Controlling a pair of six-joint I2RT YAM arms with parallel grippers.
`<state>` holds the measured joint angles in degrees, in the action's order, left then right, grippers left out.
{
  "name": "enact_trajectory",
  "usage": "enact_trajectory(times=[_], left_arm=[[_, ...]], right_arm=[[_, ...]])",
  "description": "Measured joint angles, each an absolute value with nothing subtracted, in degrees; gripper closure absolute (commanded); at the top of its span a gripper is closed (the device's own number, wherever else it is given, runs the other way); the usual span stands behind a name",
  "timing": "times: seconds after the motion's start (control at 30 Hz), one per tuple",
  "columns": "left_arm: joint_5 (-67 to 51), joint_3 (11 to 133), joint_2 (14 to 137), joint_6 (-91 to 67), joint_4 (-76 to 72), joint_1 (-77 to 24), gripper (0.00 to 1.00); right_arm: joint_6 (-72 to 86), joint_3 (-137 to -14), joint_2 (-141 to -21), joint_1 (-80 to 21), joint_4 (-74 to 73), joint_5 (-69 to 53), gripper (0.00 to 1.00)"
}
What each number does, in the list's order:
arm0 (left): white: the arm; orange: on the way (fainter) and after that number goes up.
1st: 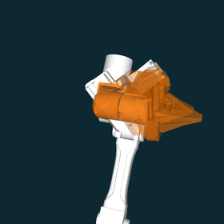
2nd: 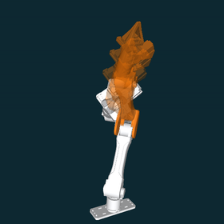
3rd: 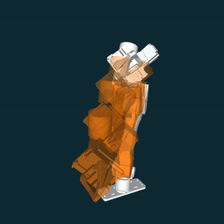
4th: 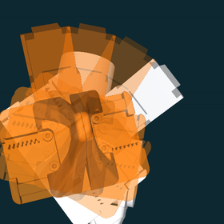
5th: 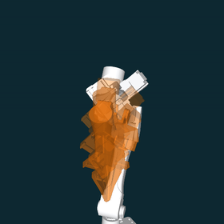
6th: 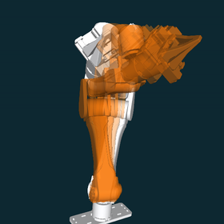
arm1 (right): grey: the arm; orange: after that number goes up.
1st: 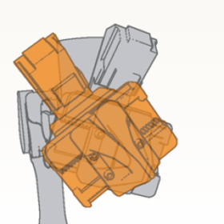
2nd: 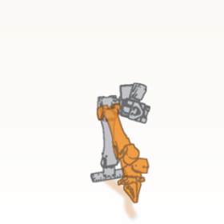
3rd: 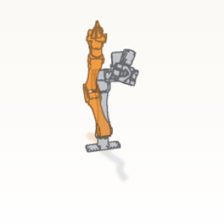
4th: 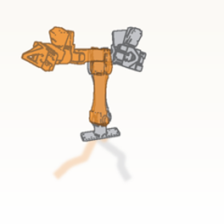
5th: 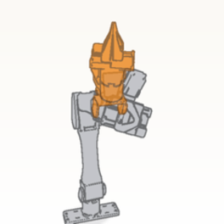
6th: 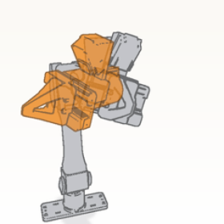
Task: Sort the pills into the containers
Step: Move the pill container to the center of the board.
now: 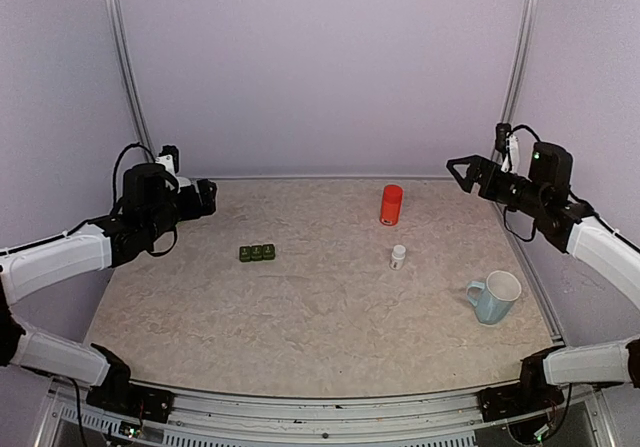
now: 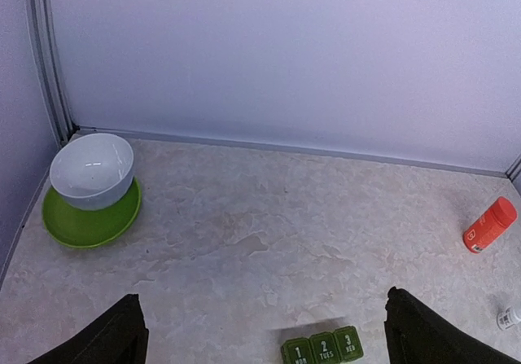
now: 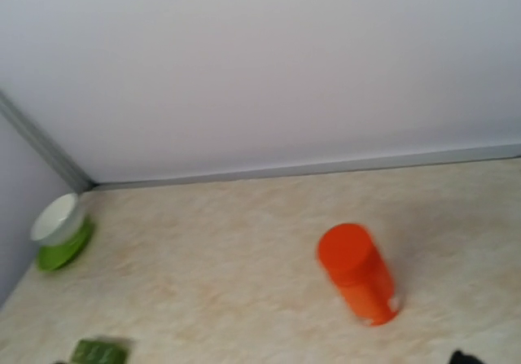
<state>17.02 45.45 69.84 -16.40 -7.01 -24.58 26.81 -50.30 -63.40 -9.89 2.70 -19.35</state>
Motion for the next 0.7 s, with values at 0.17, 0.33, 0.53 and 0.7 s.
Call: enact_trajectory(times=[0.17, 0.33, 0.53, 0.7], left_arm=[[17.3, 44.1, 74.0, -17.4, -8.1, -24.6, 0.01], [16.5, 44.1, 81.9, -18.1, -8.4, -24.6, 0.01], [14.3, 44.8, 88.7, -20.4, -8.6, -24.6, 0.01], [12.4, 47.6, 94.0, -22.5, -9.6, -24.7, 0.01]], right_arm=[[28.4, -49.7, -64.6, -9.6, 3.6, -25.5, 0.00], [28.6, -50.0, -69.5, -9.8, 3.0, -28.1, 0.00], [25.5, -52.3, -74.8, -13.7, -1.1, -26.8, 0.00], [22.3, -53.6, -77.1, -18.6, -2.8, -26.2, 0.00]])
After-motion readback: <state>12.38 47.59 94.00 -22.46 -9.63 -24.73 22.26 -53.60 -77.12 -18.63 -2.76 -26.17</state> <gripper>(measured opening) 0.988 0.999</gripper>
